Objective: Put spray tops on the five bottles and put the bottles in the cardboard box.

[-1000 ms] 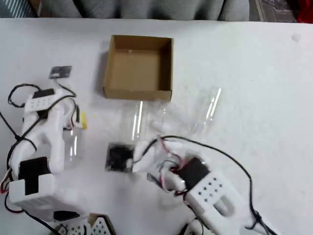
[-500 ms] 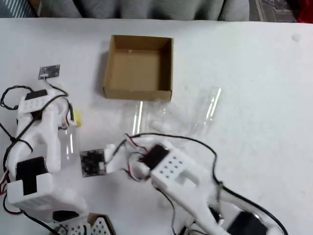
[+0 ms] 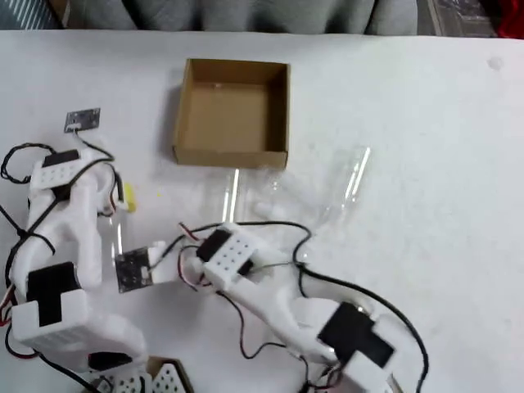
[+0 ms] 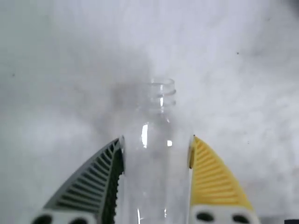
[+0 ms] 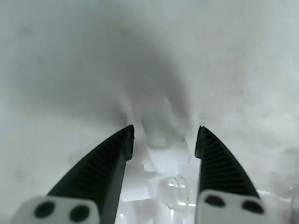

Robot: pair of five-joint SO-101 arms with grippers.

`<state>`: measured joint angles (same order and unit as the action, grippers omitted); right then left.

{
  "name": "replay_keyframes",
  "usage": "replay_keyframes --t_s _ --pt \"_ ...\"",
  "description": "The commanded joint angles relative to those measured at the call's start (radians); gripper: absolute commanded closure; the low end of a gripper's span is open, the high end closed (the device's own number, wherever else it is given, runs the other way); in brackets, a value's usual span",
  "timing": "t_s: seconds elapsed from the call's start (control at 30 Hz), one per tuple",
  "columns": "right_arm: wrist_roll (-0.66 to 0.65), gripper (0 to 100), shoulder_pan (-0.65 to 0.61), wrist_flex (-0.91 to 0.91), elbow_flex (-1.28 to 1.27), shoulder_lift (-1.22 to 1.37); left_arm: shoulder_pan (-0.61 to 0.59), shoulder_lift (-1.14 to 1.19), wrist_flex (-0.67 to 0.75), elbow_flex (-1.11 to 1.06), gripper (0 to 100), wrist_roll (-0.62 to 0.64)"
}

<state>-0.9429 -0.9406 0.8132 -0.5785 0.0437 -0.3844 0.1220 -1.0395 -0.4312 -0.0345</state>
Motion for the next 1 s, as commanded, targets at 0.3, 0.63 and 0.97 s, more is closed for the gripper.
replay_keyframes --t_s 0.3,0.63,0.97 --pt "-0.003 99.2 0.085 -0.019 0.176 0.110 -0.007 -0.010 0.034 0.043 98 0.011" --pt "0.207 98.2 0.237 0.159 0.331 -0.127 0.004 -0.010 0.046 0.035 98 0.011" --pt "0.628 98.2 0.266 0.231 0.649 -0.358 0.004 -0.010 0.044 0.034 98 0.011"
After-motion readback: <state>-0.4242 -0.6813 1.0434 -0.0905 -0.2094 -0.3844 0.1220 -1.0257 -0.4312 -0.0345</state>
